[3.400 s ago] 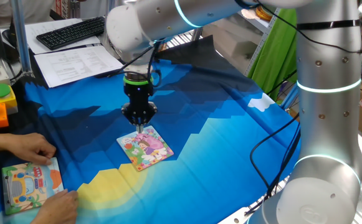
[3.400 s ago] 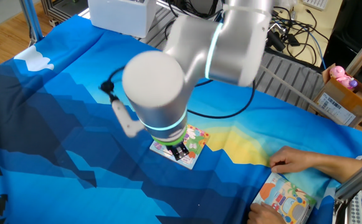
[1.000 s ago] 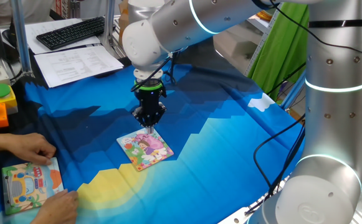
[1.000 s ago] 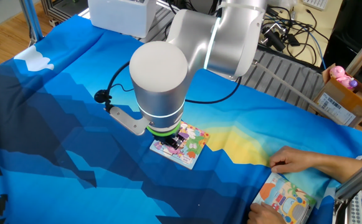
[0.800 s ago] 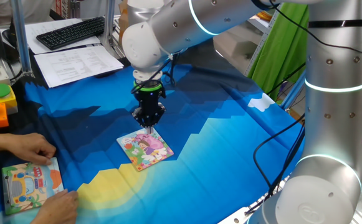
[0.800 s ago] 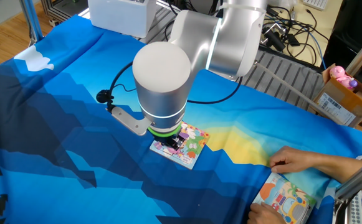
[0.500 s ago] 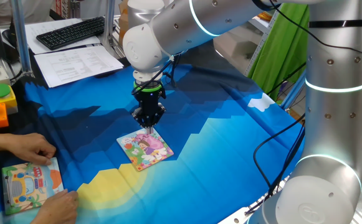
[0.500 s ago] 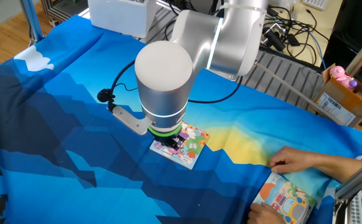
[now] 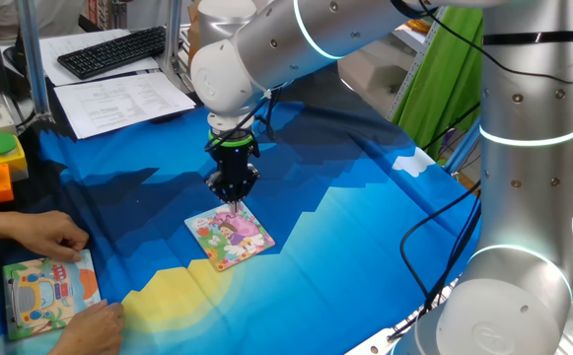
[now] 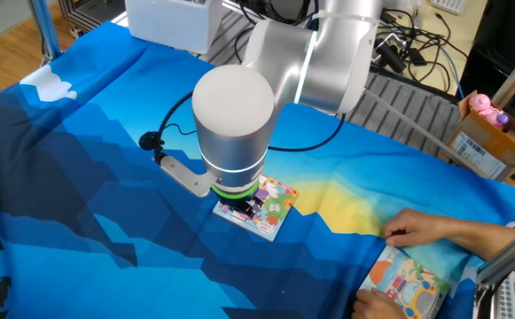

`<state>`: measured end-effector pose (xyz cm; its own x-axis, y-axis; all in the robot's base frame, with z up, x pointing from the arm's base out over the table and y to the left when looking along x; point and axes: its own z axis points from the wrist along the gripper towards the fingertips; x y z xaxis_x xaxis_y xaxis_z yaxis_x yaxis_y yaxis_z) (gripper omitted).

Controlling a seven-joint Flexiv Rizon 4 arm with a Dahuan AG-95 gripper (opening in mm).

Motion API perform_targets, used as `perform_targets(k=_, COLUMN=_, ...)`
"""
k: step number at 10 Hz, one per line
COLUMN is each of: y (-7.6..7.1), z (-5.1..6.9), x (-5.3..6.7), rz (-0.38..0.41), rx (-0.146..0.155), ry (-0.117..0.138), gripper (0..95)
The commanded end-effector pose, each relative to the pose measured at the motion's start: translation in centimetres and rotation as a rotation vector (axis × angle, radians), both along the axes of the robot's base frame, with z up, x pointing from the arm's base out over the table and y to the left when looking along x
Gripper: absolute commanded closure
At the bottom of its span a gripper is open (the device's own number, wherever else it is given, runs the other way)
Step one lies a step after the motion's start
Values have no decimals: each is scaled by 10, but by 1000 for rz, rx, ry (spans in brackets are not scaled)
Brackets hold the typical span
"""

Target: Assemble one piece of a puzzle

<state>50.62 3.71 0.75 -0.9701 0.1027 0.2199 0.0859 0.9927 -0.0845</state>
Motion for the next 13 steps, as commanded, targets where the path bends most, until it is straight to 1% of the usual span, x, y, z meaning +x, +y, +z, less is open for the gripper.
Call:
perform_targets(k=1, y=-1, z=0, x=0, rz=17, rx=5, ry=11, gripper=950)
perform_targets(k=3, y=-4, z=5, x=-2, rz=43, rx=11, ry=22, gripper=950)
perform_targets(k=5, y=-4, z=6, x=-2, rz=40, rx=8, ry=17, gripper=950)
perform_targets(k=7, y=-4, z=6, x=-2, rz=43, rx=-4, ry=6, gripper=950)
perform_targets(k=9, y=-5, z=5, x=-2, rz=64, rx=-20, ry=-1, gripper=950)
perform_targets(k=10, y=-5, z=6, x=-1, rz=88, rx=-43, ry=-2, gripper=950)
perform_targets(k=12, y=-6, z=5, x=-2, rz=102, rx=-62, ry=-7, gripper=950)
perform_targets(k=13, y=-6, z=5, x=-2, rz=102, rx=-62, ry=-8, gripper=950)
